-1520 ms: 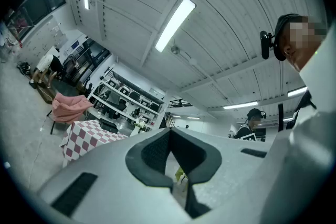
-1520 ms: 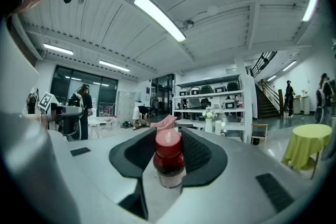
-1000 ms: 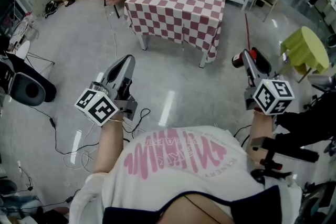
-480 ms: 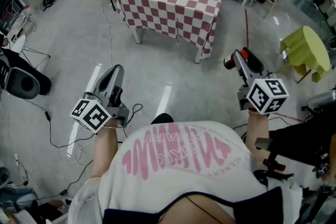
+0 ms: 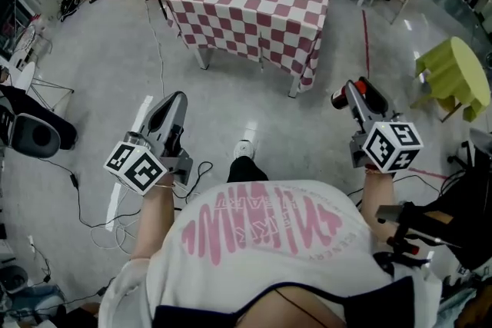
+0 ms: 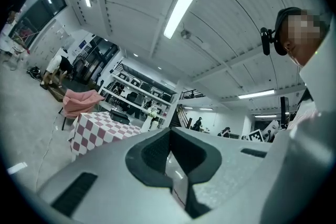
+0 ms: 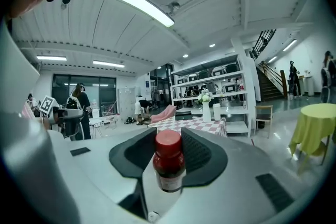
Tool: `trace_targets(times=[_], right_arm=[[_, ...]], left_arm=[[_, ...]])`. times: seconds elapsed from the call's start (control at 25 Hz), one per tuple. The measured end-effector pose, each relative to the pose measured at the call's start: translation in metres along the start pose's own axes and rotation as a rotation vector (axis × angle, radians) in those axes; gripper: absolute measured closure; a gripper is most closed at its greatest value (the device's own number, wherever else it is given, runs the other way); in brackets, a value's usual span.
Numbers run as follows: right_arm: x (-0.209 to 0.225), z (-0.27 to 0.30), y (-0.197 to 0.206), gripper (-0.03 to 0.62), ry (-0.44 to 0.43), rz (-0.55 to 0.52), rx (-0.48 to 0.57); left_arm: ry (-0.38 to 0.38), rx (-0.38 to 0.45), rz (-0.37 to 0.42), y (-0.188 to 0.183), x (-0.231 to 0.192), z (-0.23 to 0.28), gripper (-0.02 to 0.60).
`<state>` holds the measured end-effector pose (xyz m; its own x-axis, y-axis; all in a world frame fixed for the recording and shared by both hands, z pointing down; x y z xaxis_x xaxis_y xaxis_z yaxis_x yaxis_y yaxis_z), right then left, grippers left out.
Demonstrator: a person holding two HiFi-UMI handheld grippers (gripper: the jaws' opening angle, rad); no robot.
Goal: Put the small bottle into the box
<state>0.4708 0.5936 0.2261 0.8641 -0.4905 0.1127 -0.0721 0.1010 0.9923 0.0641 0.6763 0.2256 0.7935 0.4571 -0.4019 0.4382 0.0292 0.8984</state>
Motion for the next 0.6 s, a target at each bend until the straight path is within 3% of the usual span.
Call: trace_targets(times=[0.24,0.6], right_arm=[[0.016,0.073,-0.002,0.447,0.046,0.015,0.007],[0.016,0.207,-0.043,0.447,0.063,-0.020,0.063]], left_arm=[[0.050,-0.010,-0.012,-0.013,-0.062,0.071,0.574],[0.138,0.036,0.013,-0.078,-0.154,0.175,0.574]])
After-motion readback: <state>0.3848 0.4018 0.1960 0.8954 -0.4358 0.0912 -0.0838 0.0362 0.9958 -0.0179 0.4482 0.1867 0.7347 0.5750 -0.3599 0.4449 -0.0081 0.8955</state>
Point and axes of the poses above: the fingertips, and each gripper's own axes: z forward along the fingers, x to its right, y out of its underside, the point moved 6 cm from there along -z, backward along the fingers, and after that the axes turned 7 degrees about x, right-handed, at the moved point
